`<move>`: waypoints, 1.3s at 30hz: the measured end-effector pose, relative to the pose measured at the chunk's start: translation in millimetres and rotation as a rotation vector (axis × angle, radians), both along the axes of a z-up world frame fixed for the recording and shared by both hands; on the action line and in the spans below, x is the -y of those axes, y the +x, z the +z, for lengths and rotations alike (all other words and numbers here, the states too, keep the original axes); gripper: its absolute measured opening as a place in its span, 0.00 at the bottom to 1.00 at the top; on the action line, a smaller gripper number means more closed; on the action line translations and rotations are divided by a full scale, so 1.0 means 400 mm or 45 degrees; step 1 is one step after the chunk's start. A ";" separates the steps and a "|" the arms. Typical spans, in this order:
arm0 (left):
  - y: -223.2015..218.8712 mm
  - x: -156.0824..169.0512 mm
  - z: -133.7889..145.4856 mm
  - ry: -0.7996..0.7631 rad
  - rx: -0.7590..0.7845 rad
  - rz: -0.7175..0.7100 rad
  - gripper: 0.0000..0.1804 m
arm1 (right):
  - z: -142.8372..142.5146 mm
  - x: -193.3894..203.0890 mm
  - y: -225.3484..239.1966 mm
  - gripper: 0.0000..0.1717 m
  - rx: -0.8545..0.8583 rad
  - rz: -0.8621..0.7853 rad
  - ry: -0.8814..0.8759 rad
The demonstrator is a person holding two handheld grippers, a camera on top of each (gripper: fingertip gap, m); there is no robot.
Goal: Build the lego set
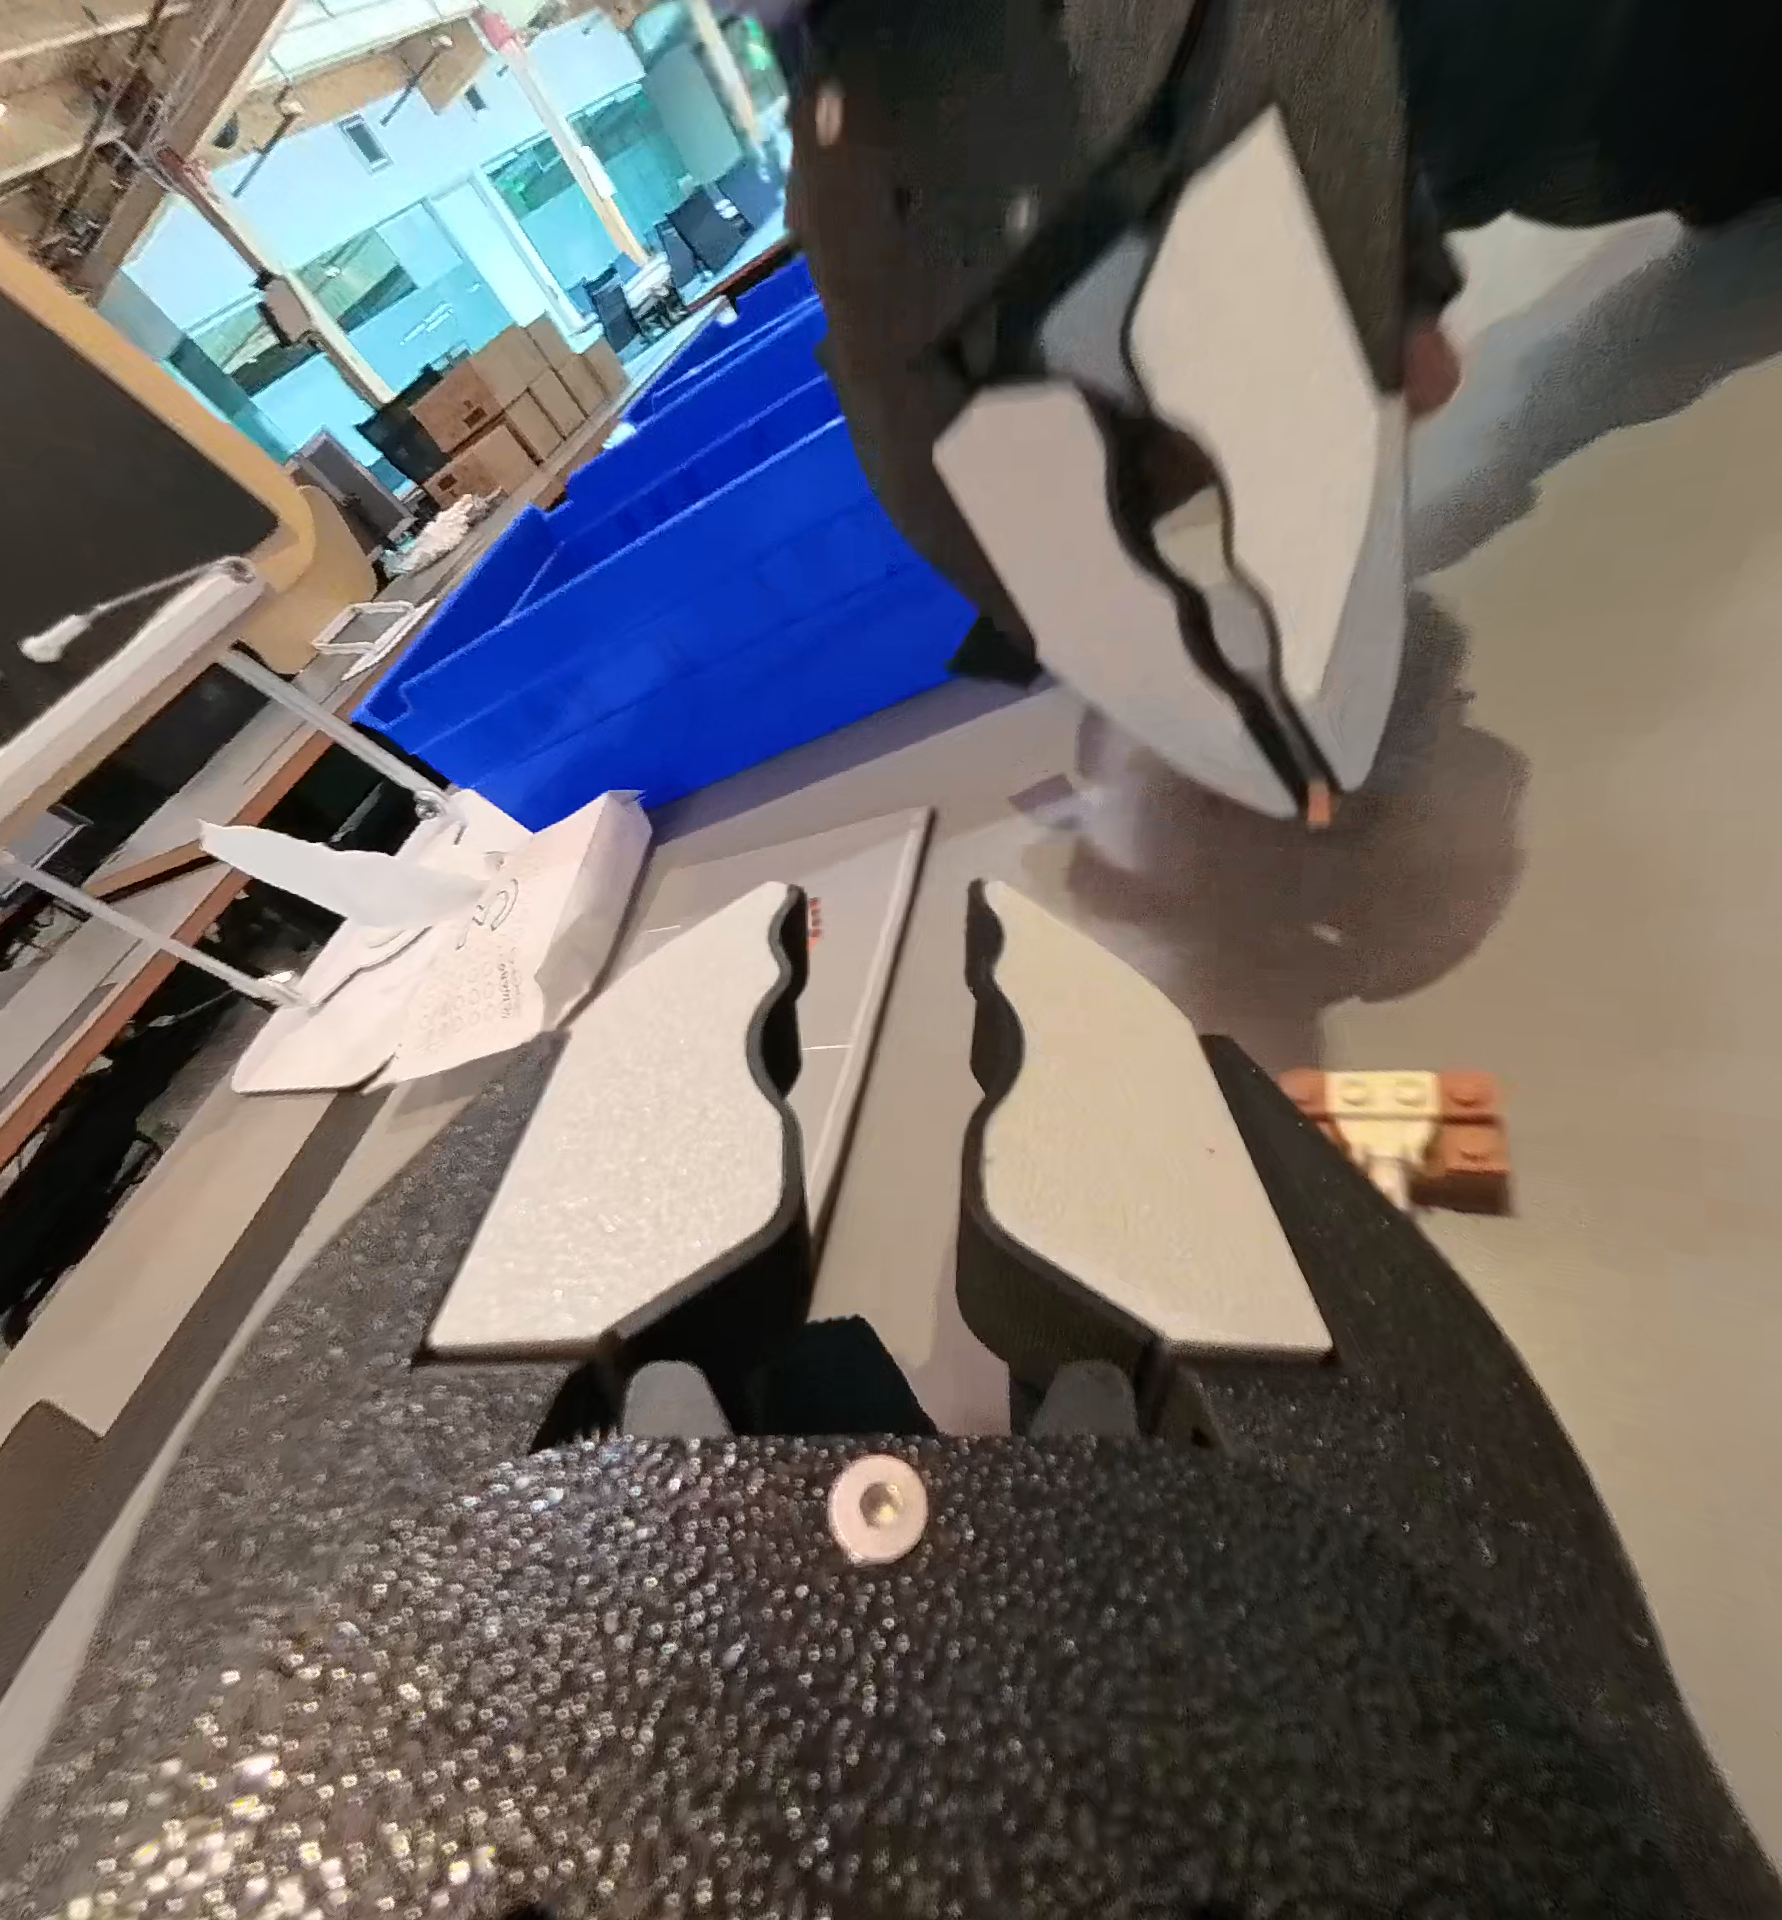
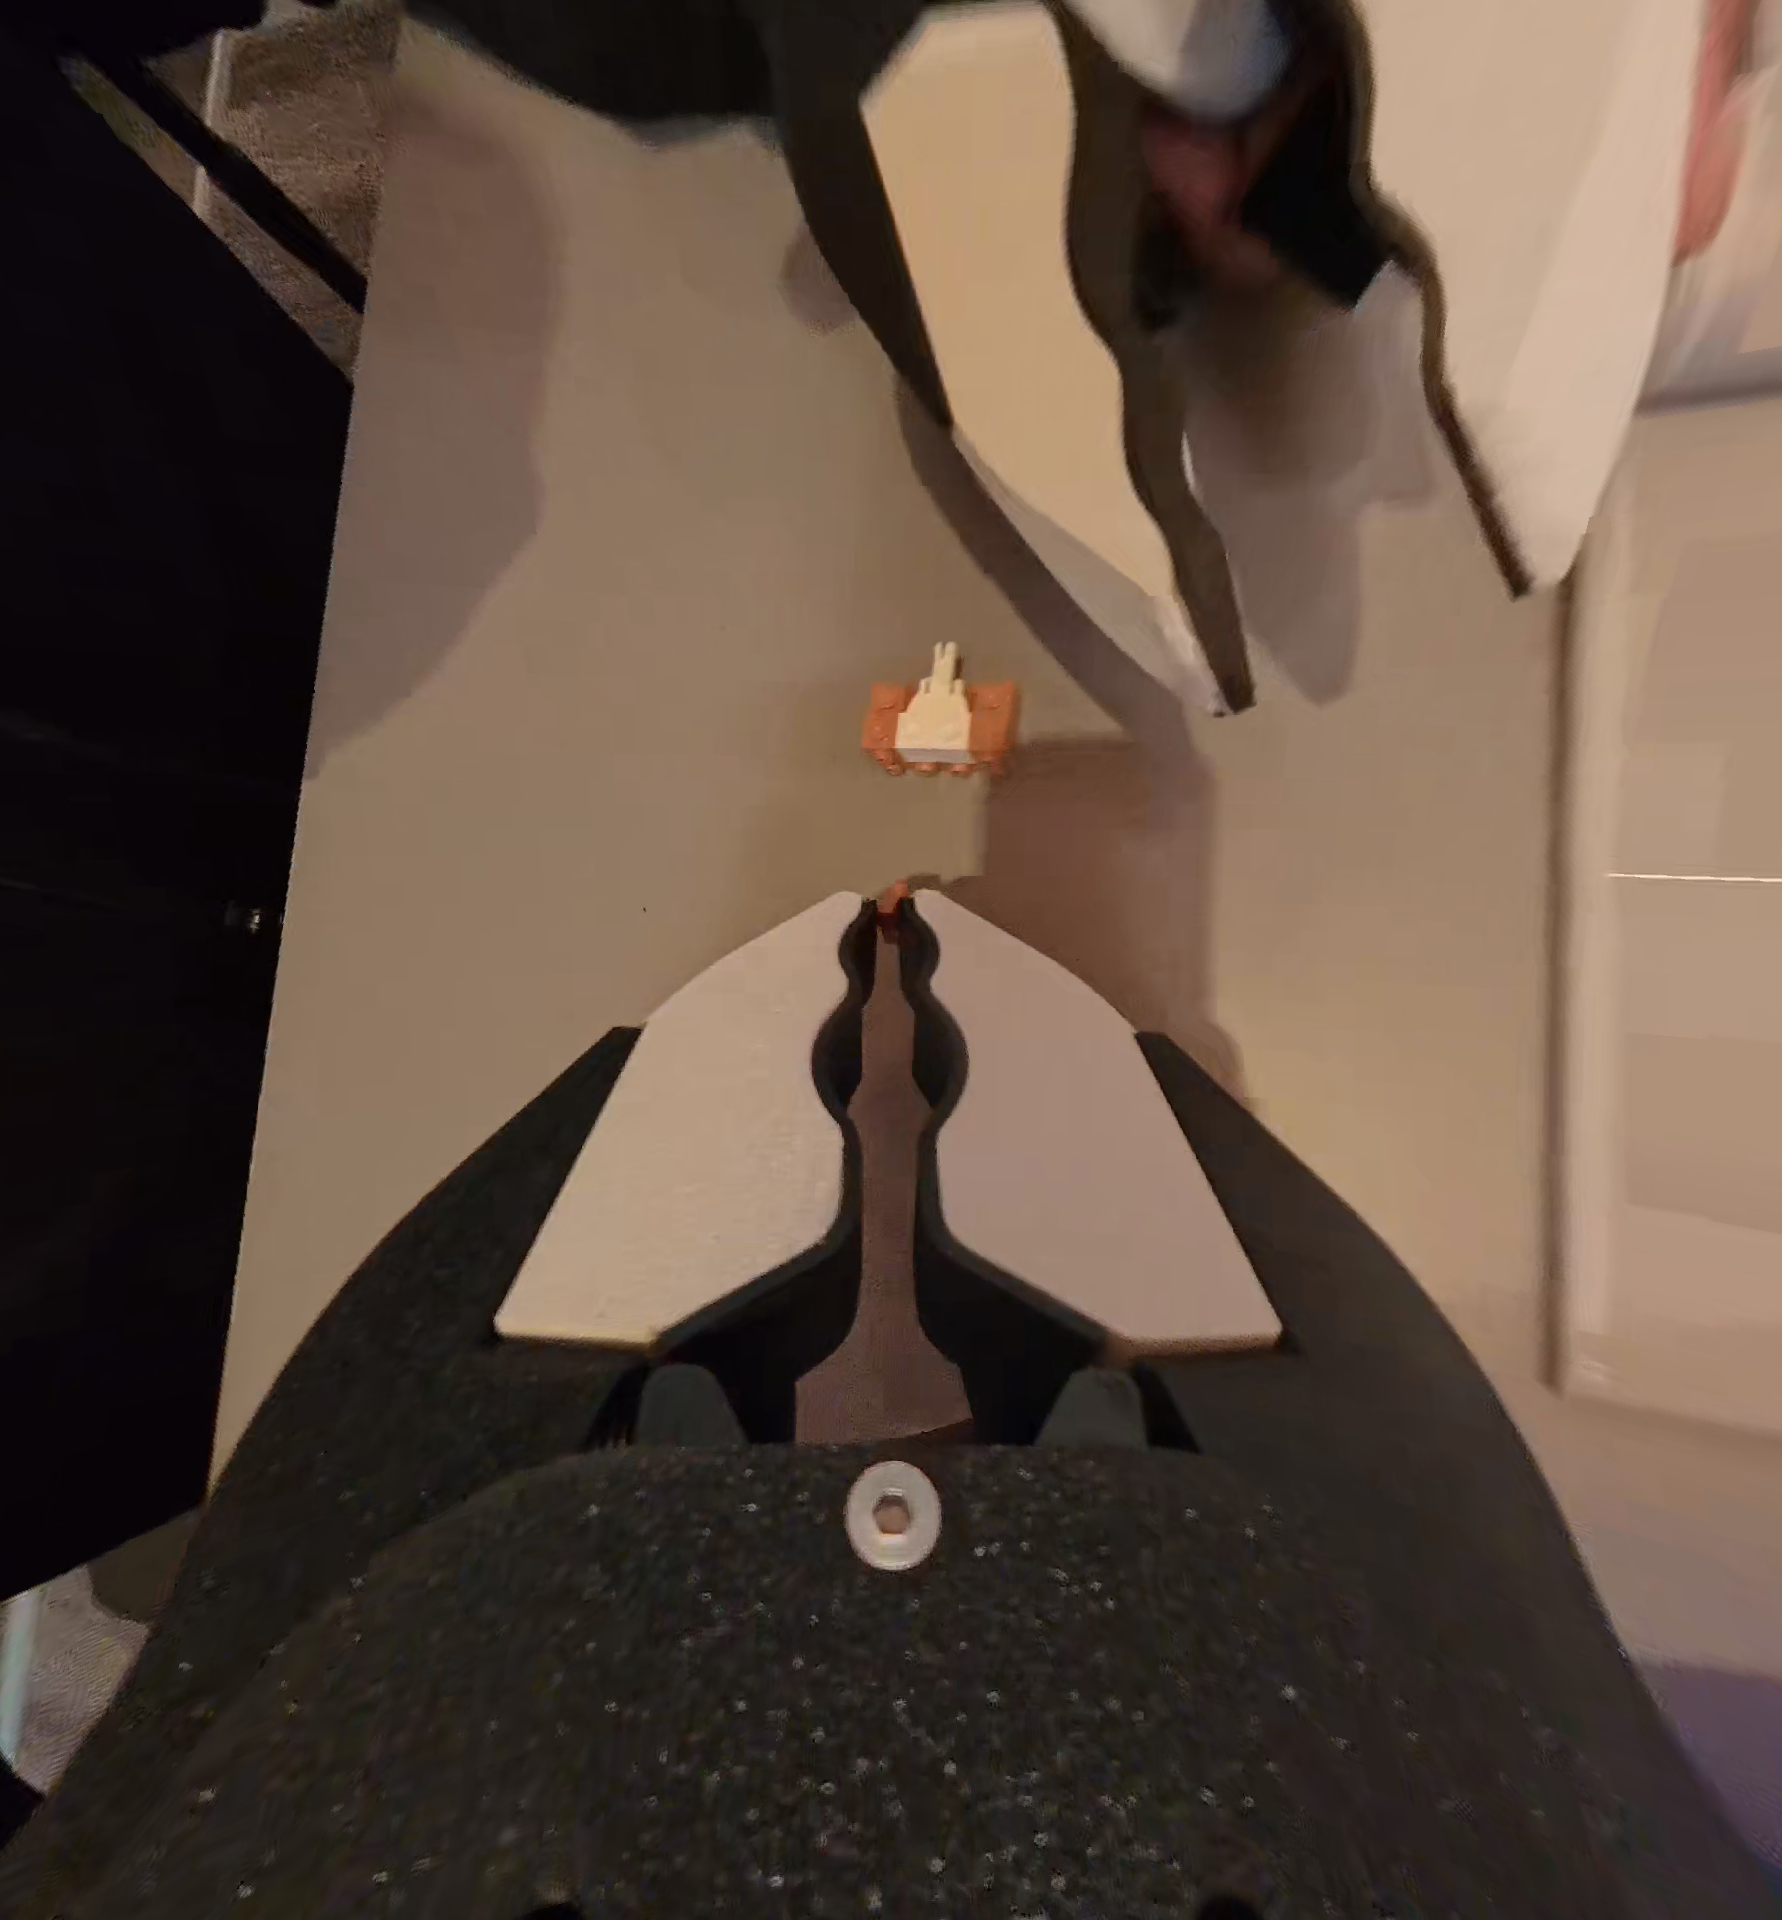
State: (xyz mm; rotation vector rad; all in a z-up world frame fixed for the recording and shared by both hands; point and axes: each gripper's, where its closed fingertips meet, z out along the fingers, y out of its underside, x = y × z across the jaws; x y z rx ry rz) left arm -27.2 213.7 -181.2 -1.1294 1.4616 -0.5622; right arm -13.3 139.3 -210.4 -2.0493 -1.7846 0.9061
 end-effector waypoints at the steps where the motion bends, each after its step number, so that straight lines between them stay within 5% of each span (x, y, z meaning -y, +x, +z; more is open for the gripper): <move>1: -0.006 0.015 -0.003 0.001 -0.016 -0.019 0.16 | -0.020 0.012 -0.007 0.02 0.015 -0.002 -0.038; 10: -0.050 0.069 -0.035 -0.008 -0.123 -0.044 0.16 | -0.087 0.034 -0.012 0.02 0.043 -0.004 -0.217; 39: -0.067 0.092 -0.072 -0.147 -0.254 -0.145 0.16 | -0.069 -0.047 0.026 0.11 0.073 -0.177 0.147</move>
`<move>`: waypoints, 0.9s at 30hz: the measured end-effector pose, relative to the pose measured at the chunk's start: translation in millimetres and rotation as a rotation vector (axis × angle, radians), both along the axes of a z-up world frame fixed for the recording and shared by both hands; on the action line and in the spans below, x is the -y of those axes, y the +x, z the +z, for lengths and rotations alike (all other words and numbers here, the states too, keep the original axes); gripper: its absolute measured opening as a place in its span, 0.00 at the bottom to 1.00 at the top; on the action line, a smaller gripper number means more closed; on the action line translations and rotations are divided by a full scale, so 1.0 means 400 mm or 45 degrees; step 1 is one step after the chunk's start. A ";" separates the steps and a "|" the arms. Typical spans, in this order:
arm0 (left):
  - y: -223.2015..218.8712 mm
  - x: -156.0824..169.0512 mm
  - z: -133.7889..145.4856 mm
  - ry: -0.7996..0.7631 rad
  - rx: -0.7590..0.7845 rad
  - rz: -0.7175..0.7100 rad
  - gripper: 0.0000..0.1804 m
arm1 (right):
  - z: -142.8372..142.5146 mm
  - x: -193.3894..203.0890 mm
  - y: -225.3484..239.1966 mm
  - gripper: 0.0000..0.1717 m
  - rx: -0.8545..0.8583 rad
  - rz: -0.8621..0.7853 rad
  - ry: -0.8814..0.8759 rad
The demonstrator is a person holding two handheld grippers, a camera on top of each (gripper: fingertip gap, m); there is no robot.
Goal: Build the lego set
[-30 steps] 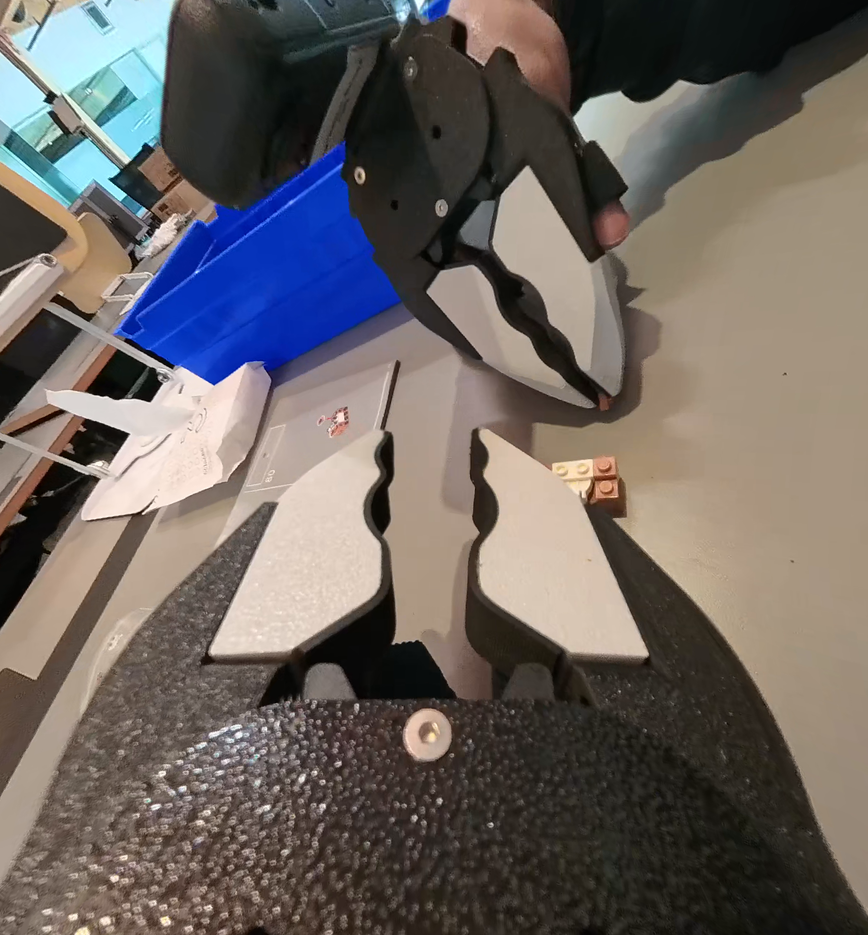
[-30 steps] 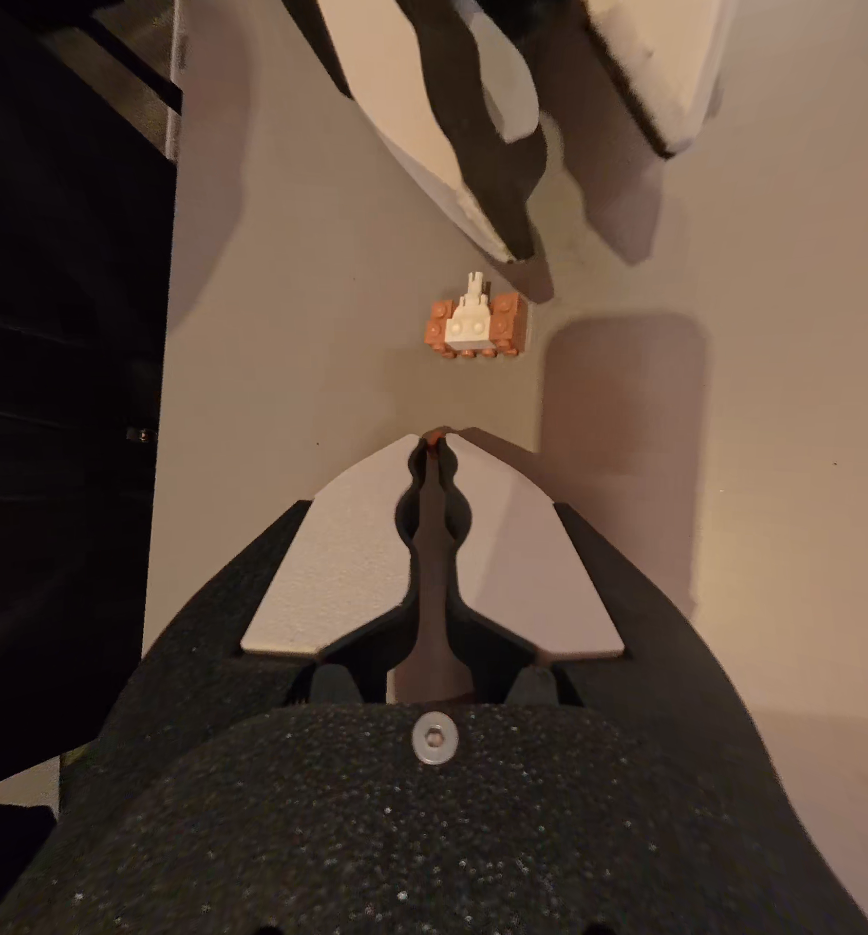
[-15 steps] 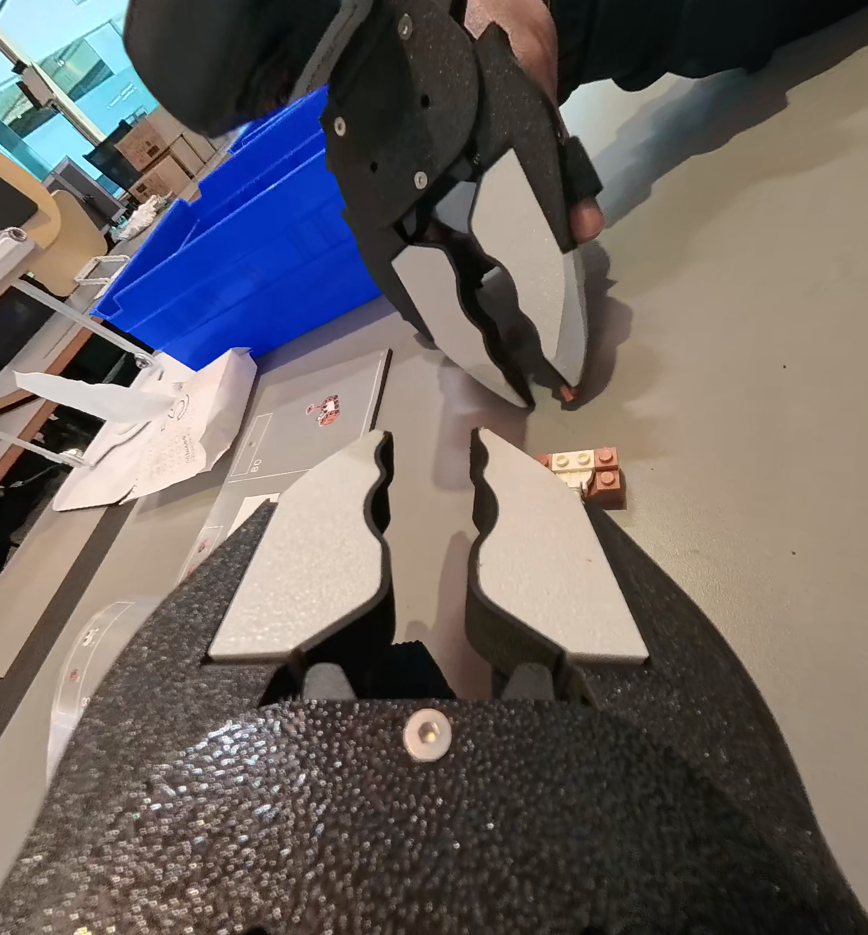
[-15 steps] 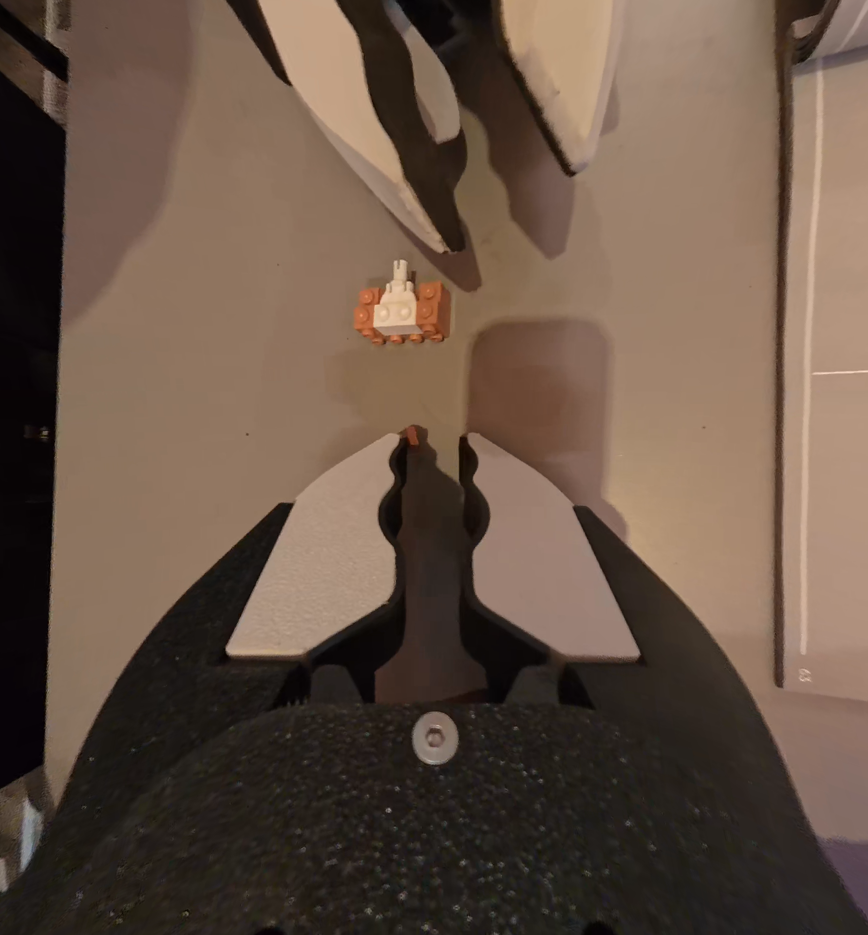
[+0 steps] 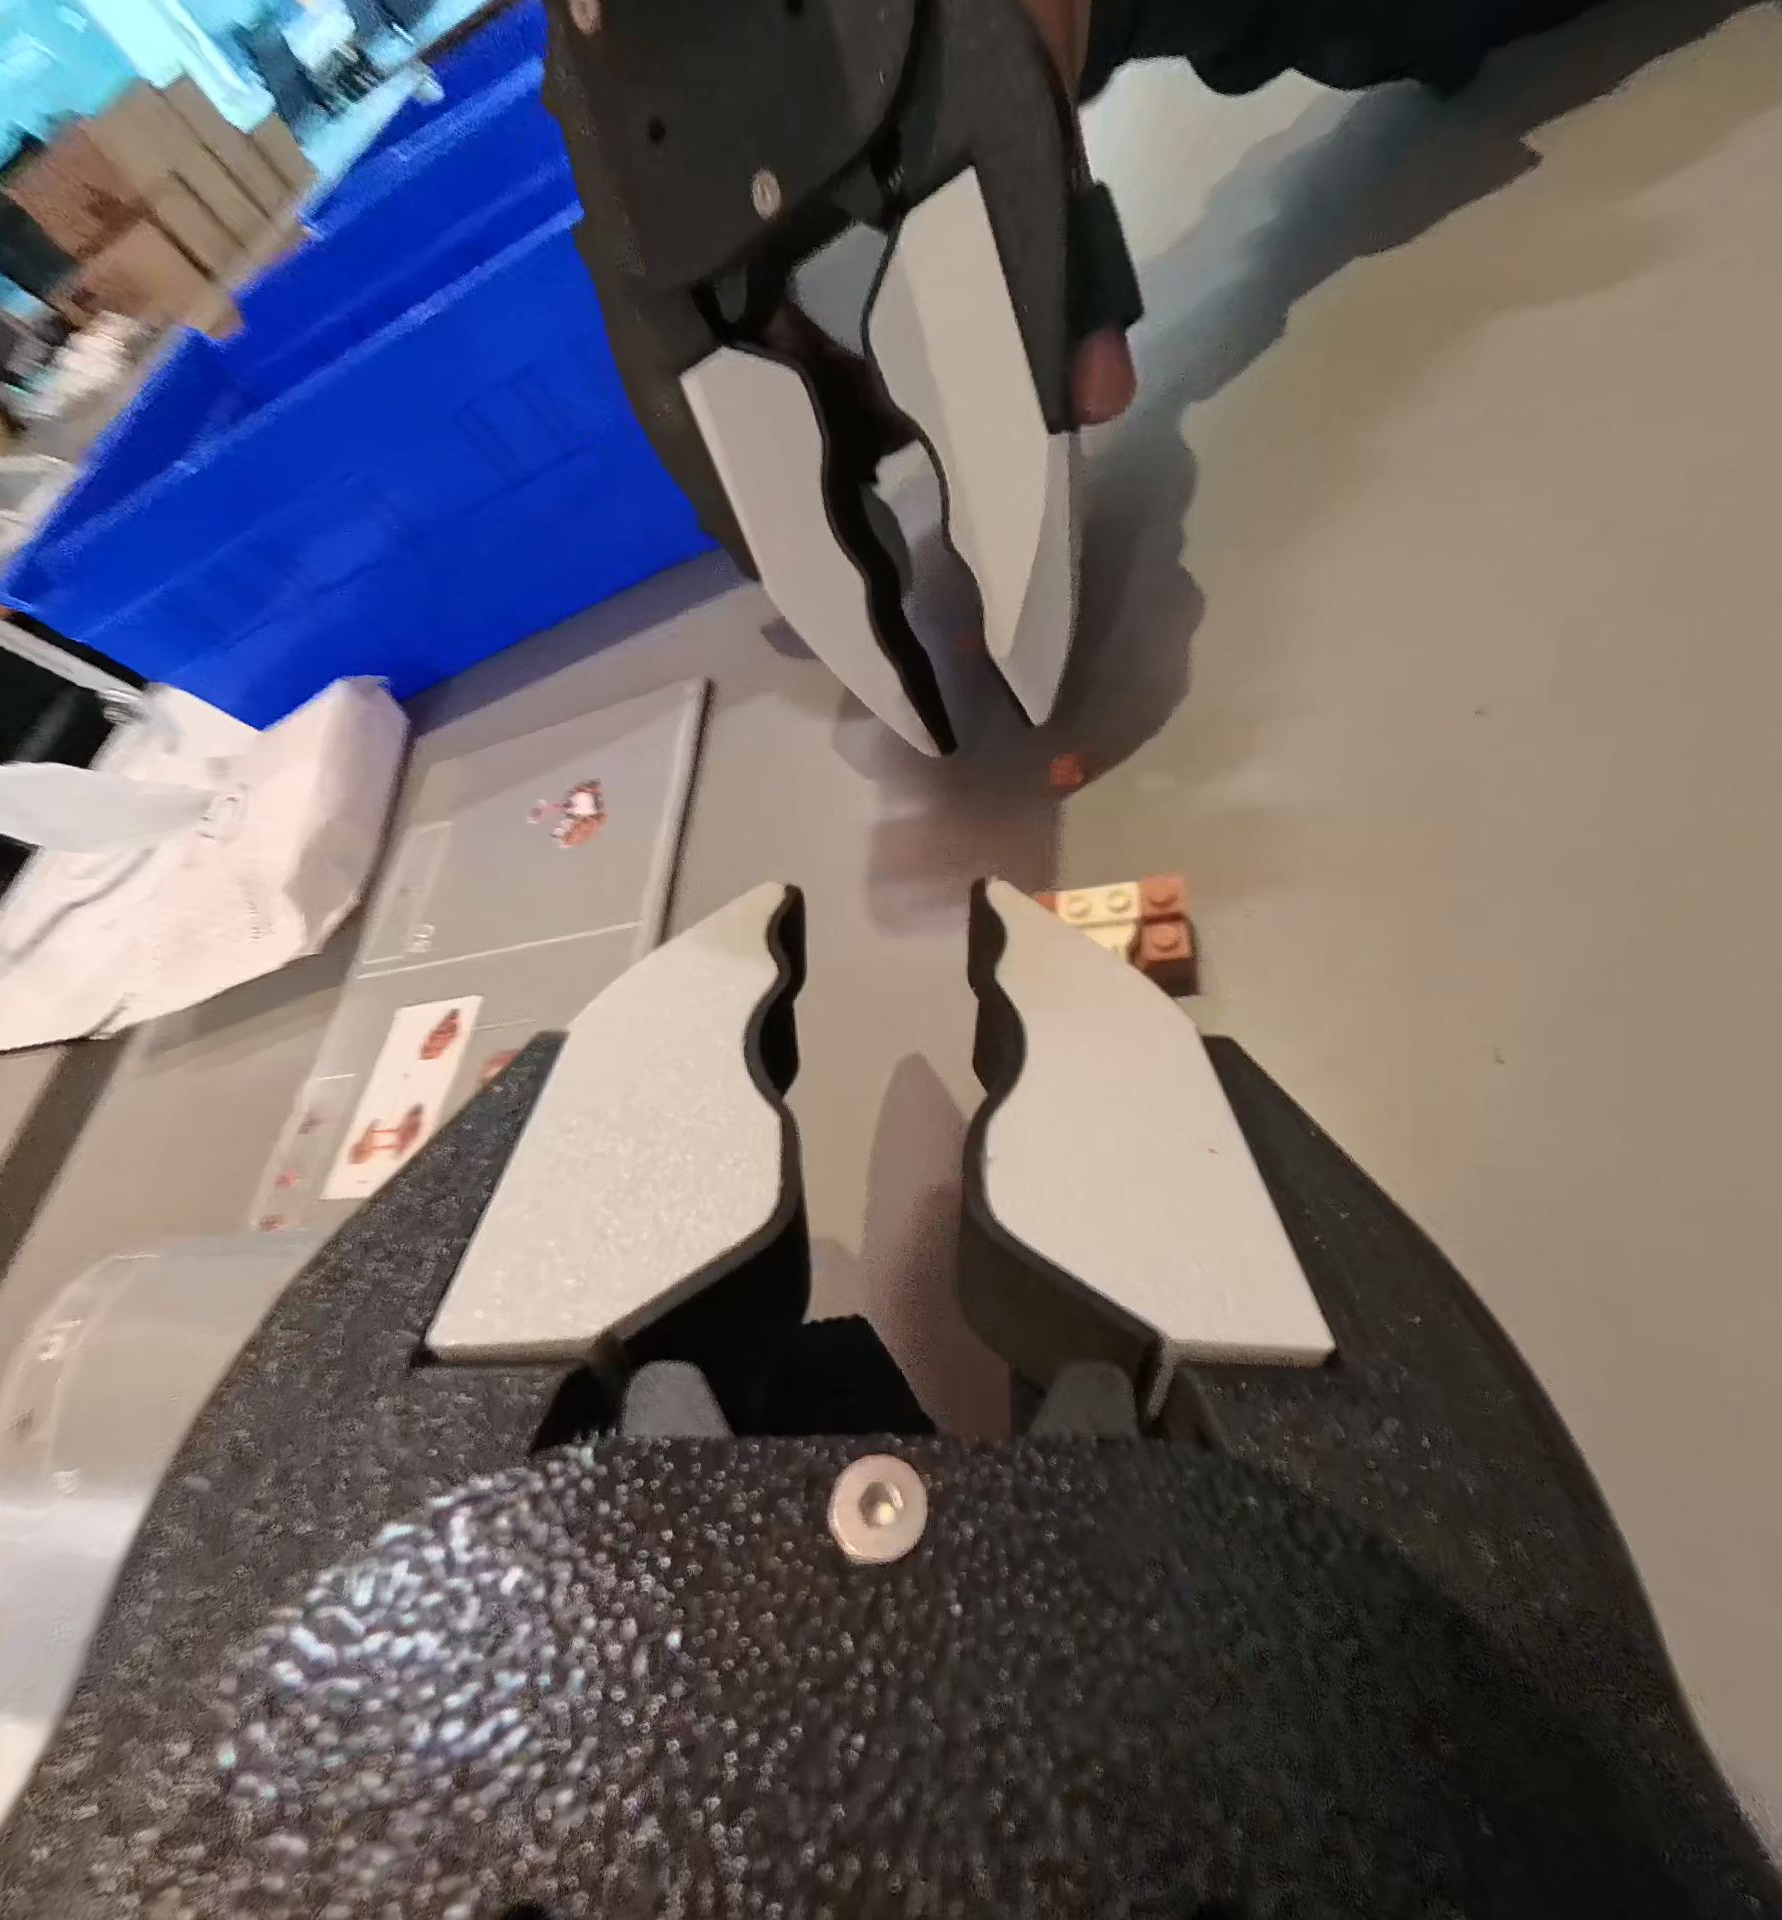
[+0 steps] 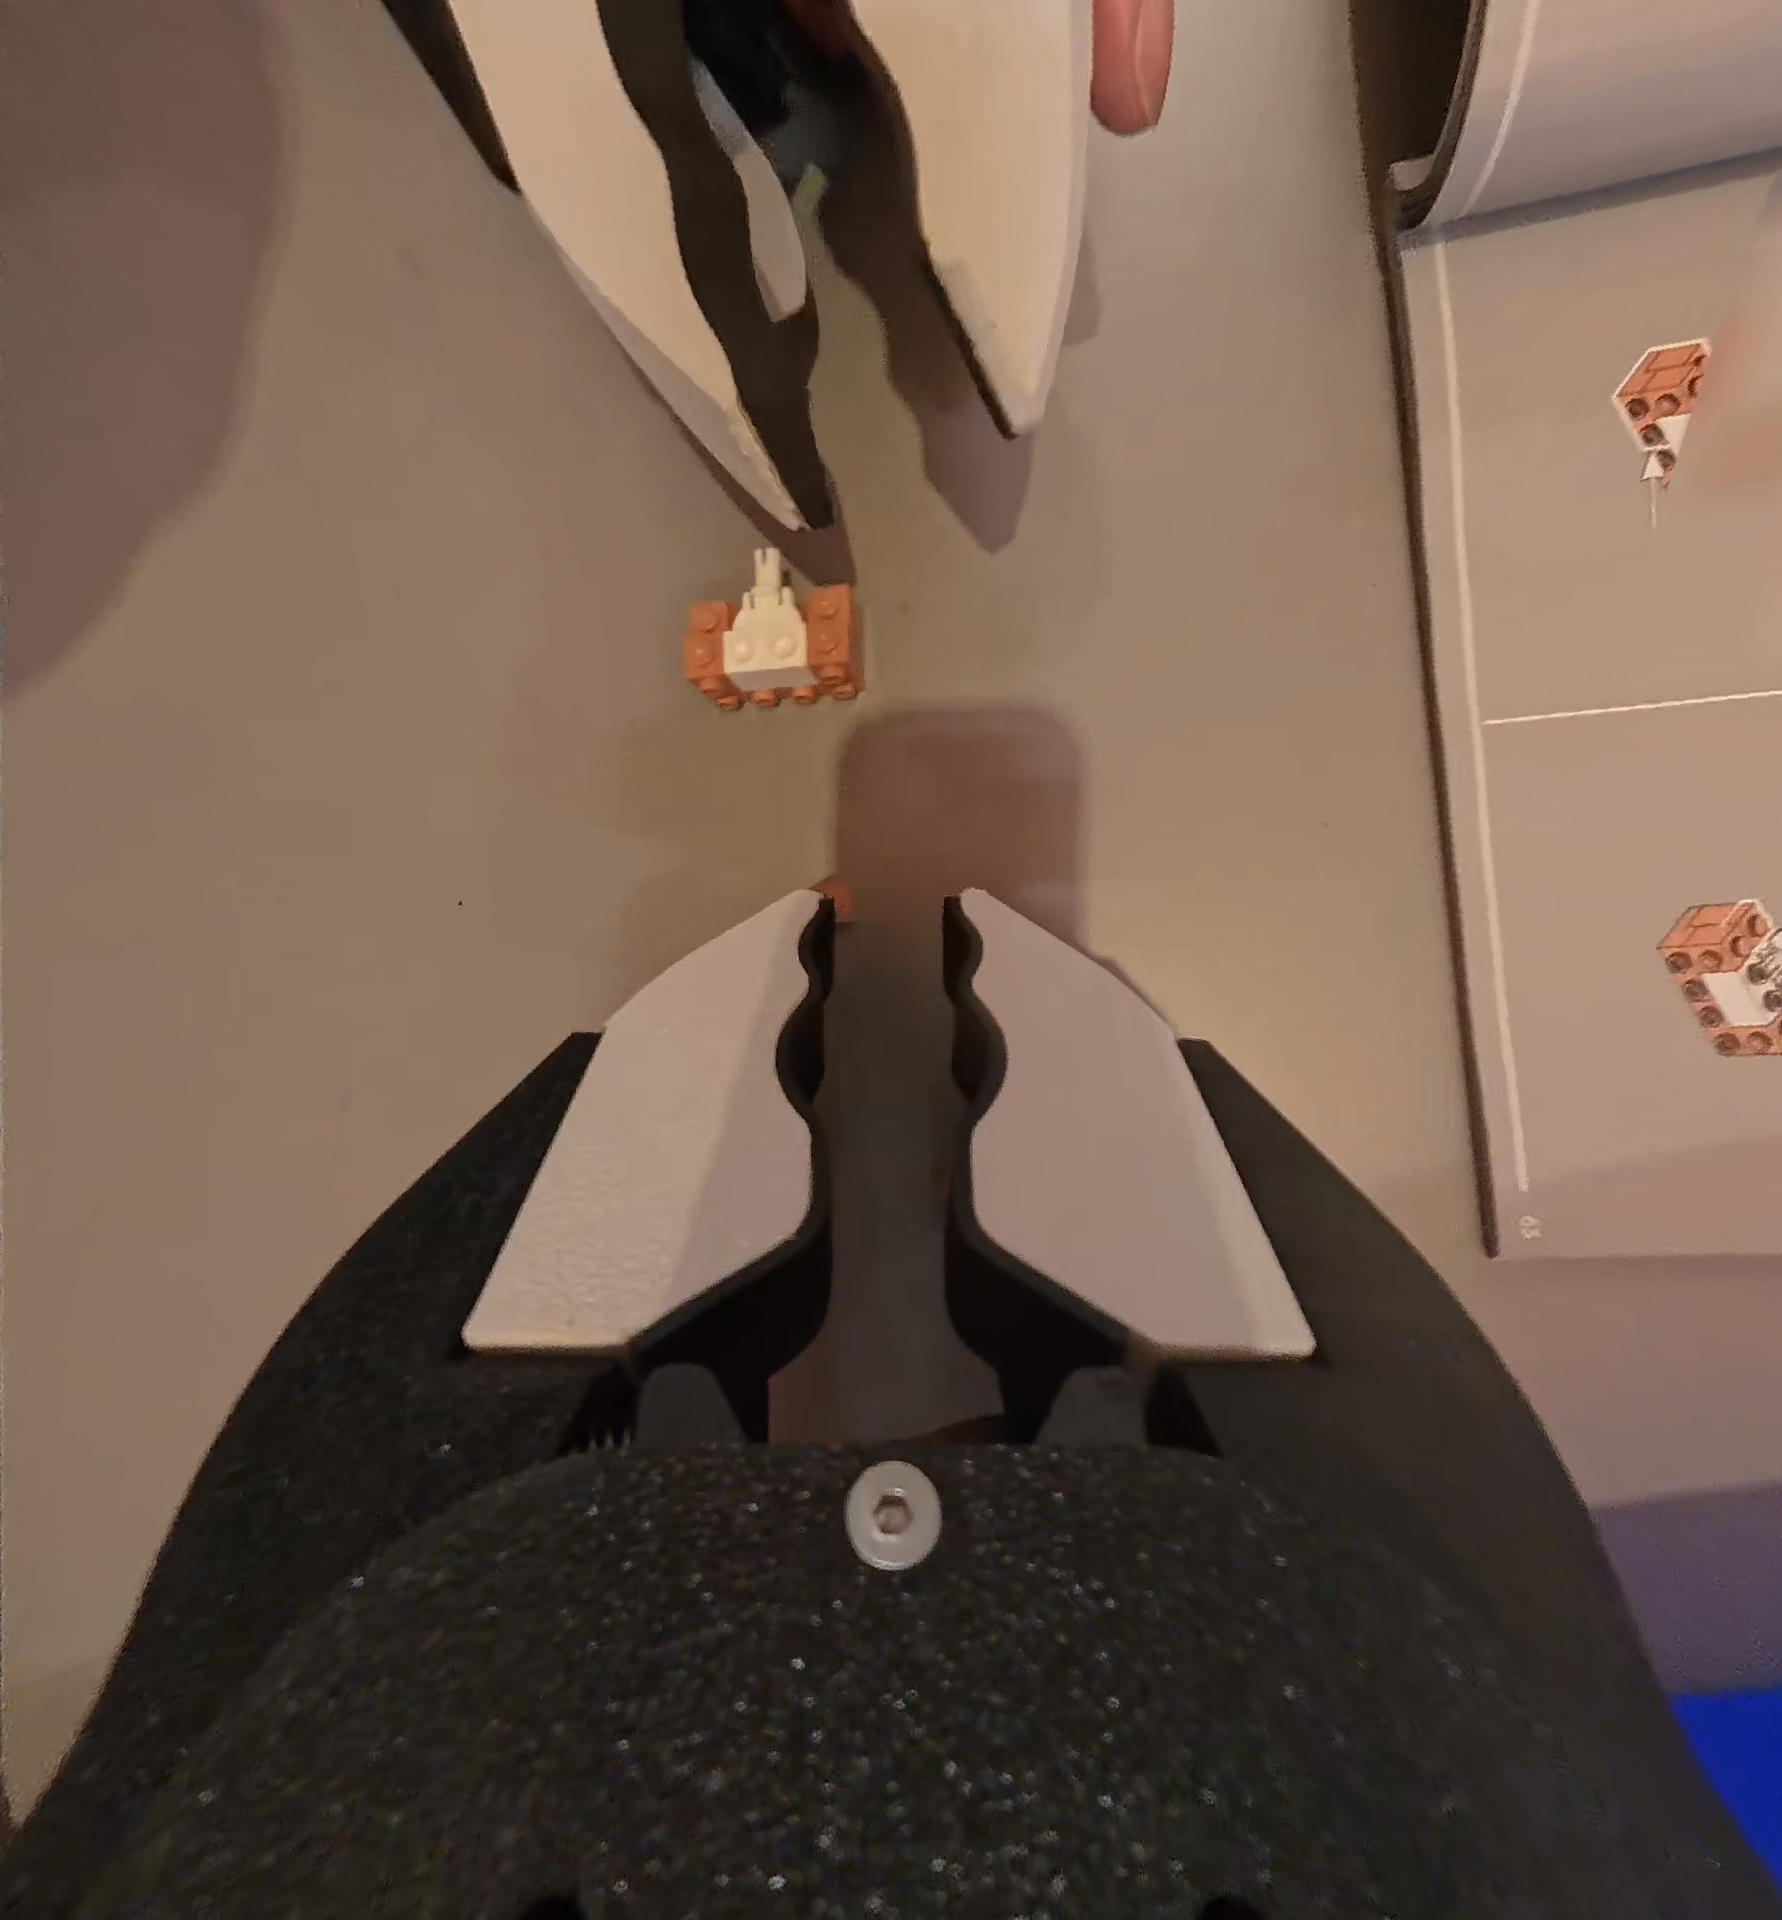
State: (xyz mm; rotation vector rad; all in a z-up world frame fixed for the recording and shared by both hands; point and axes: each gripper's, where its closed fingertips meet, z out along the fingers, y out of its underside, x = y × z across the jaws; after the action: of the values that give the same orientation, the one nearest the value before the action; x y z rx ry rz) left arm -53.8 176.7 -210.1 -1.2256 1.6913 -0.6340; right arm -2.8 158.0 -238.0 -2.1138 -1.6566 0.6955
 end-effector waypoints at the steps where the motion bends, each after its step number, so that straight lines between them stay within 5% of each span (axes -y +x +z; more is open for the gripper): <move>1: -0.004 0.011 -0.010 -0.050 -0.038 -0.027 0.17 | -0.001 0.008 0.001 0.11 0.000 -0.003 0.005; 4: -0.018 0.042 -0.044 -0.206 -0.167 -0.097 0.19 | -0.001 0.027 0.003 0.11 -0.016 -0.033 0.022; 11: -0.021 0.081 -0.088 -0.234 -0.344 -0.140 0.24 | -0.019 0.046 0.005 0.10 -0.049 -0.139 0.076; 27: 0.000 0.089 -0.097 -0.310 -0.384 -0.081 0.19 | -0.036 0.028 -0.009 0.06 -0.025 -0.179 0.185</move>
State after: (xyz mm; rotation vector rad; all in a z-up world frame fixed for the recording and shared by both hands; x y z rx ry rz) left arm -53.8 141.0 -248.9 -1.5041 1.9505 -0.7389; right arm -6.2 146.9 -252.3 -2.0889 -1.4844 0.5347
